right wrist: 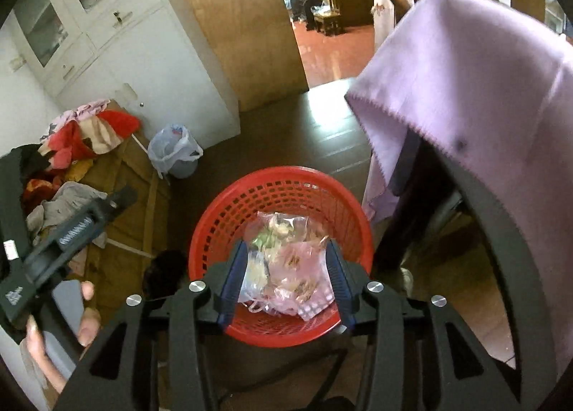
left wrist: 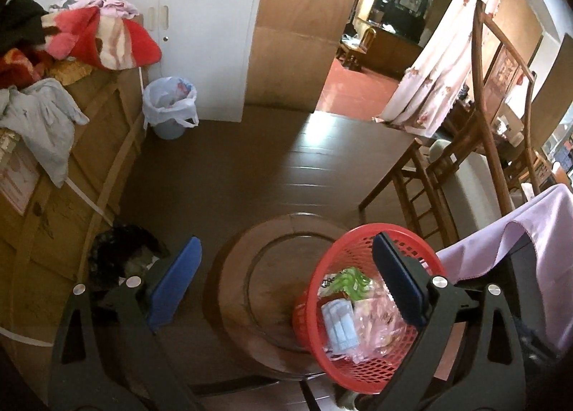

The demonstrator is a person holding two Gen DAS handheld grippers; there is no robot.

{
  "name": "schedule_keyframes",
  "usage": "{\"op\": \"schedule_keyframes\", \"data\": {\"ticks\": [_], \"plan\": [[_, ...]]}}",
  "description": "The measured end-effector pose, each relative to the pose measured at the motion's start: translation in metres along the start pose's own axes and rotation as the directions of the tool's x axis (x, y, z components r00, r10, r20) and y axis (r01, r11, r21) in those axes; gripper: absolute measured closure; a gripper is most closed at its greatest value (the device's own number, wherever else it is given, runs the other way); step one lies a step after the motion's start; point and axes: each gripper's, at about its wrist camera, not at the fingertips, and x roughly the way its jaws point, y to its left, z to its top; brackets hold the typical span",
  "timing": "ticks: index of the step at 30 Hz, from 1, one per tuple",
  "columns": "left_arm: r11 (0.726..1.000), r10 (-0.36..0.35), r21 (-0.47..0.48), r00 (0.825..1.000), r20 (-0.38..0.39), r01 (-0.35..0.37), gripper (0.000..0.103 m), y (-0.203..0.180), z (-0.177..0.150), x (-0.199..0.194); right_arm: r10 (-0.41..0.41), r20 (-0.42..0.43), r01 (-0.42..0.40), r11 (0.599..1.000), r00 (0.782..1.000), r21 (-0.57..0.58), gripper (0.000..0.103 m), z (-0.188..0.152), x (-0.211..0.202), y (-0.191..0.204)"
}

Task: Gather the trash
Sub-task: 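Carry the mask and pink bag to the red wastebasket and open both tools, then return both open tools over the table toward the yellow flower ornament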

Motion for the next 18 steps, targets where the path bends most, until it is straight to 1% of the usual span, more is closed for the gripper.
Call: {"op": "schedule_keyframes", "data": {"ticks": [4,9,11,18], "plan": [[1.000,-0.018,0.017,1.000,0.011,0.018,0.010,-0.005,-0.002,-0.003,-0.007,0.048,0.006,1.000,0.999,0.008,0.058,0.002,-0.024,-0.001],[0.997,-0.008,0.080,0.997,0.073,0.002,0.010,-0.021,-0.007,-0.016,-0.020,0.102,0.017,1.000,0.995,0.023,0.056,0.003,-0.054,-0.006],[0.995,-0.022,0.096,0.996,0.088,0.013,0.010,-0.026,-0.008,-0.021,-0.033,0.125,0.029,0.999,0.992,0.026,0.052,0.001,-0.069,-0.010],[0.990,-0.055,0.137,0.991,0.122,0.038,0.010,-0.042,-0.013,-0.034,-0.073,0.198,0.064,0.997,0.977,0.053,0.050,-0.008,-0.116,-0.021]]}}
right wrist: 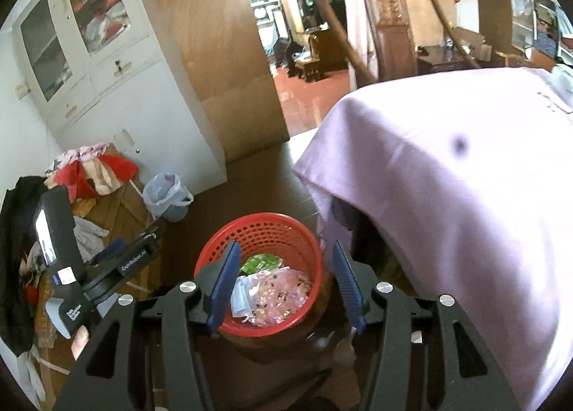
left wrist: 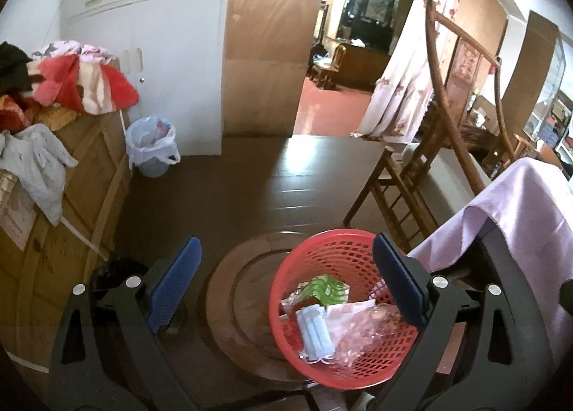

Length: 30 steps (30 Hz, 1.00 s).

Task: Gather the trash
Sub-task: 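Return both open tools over the table toward the yellow flower ornament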

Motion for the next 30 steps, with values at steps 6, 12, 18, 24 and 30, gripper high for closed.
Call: {"op": "schedule_keyframes", "data": {"ticks": [6,12,18,24,30], "plan": [[0.998,-0.042,0.048,0.999,0.008,0.042,0.009,-0.019,-0.002,-0.011,-0.029,0.064,0.027,0.999,0.998,0.027,0.050,-0.003,-0.041,-0.013],[0.990,-0.106,0.094,0.994,0.016,0.104,0.008,-0.042,-0.008,-0.028,-0.081,0.145,0.074,0.996,0.986,0.051,0.048,-0.011,-0.093,-0.032],[0.973,-0.166,0.166,0.986,0.003,0.163,0.008,-0.065,-0.019,-0.045,-0.179,0.235,0.155,0.981,0.955,0.116,0.043,-0.027,-0.159,-0.071],[0.953,-0.222,0.205,0.975,-0.024,0.222,0.007,-0.084,-0.024,-0.057,-0.267,0.289,0.202,0.951,0.920,0.235,0.037,-0.053,-0.212,-0.124],[0.938,-0.237,0.249,0.970,-0.050,0.242,0.007,-0.104,-0.033,-0.064,-0.347,0.308,0.228,0.904,0.886,0.362,0.036,-0.086,-0.248,-0.177]]}}
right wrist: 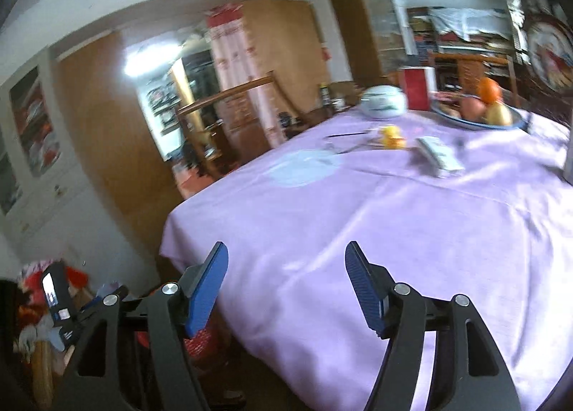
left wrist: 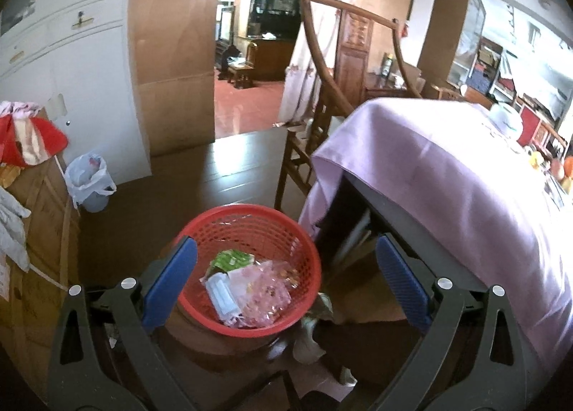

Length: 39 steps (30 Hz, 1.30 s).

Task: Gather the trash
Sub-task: 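Return both open tools over the table toward the yellow flower ornament, then grasp the yellow flower ornament with the left tool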

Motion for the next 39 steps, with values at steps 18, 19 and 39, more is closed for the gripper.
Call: {"op": "schedule_keyframes", "data": {"ticks": [18,19,39], "plan": [[0.983,-0.067,0.161,0.991,-0.113,0.085,0.007,-0.072,-0.015,0.001,-0.172,-0.024,0.174,0.977,0.985,0.120,0.029,0.013,-0.003,-0.142],[0.980,-0.079,0.175,0.990,-0.119,0.099,0.007,-0.079,-0.012,0.000,-0.179,-0.036,0.182,0.976,0.983,0.116,0.029,0.020,0.002,-0.149],[0.770,-0.329,0.497,0.916,-0.228,0.401,0.007,-0.398,0.095,0.013,-0.229,-0.138,0.245,0.964,0.963,0.108,0.025,0.040,0.043,-0.217]]}}
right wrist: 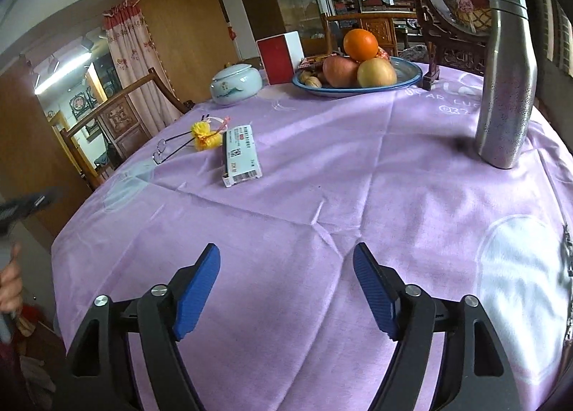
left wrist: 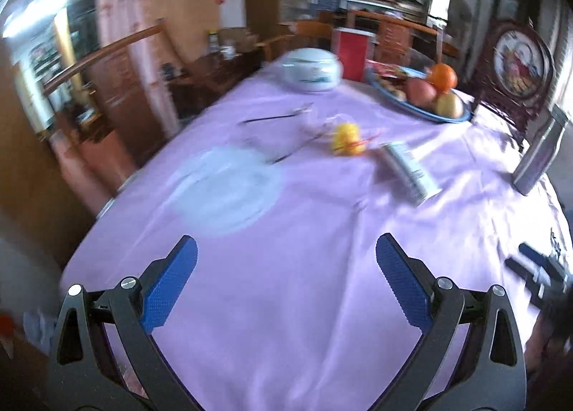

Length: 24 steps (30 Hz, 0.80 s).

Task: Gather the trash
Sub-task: 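Grasp the yellow flower ornament with the left tool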

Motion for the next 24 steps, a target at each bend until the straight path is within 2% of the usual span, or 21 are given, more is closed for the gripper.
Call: {"op": "schedule_keyframes", "data": {"ticks": [4,6,10,17,24], "plan": [[0.996,-0.087,0.030,0.995,-0.050,0.089,0.007,-0.041,0.025,0.048,-0.011,-0.011,0.010,0.999,1.000,-0.040,0.024,-0.003,0.003,0.010],[0.990,-0.138,0.012,0.988,-0.075,0.139,0.007,-0.052,0.032,0.074,-0.019,-0.012,0.018,0.998,1.000,-0.053,0.024,-0.004,0.004,0.013],[0.981,-0.195,-0.034,0.976,-0.102,0.192,0.007,-0.065,0.045,0.107,-0.001,-0.047,-0.001,0.999,0.999,-0.046,0.024,-0.004,0.009,0.015],[0.962,-0.265,-0.090,0.961,-0.084,0.258,0.010,-0.073,0.079,0.143,0.022,-0.115,-0.021,1.000,0.993,0.011,0.024,-0.006,0.020,0.007],[0.942,-0.302,-0.168,0.952,-0.056,0.289,0.019,-0.052,0.095,0.174,0.025,-0.127,-0.025,1.000,0.992,0.002,0.024,-0.006,0.021,0.009]]}}
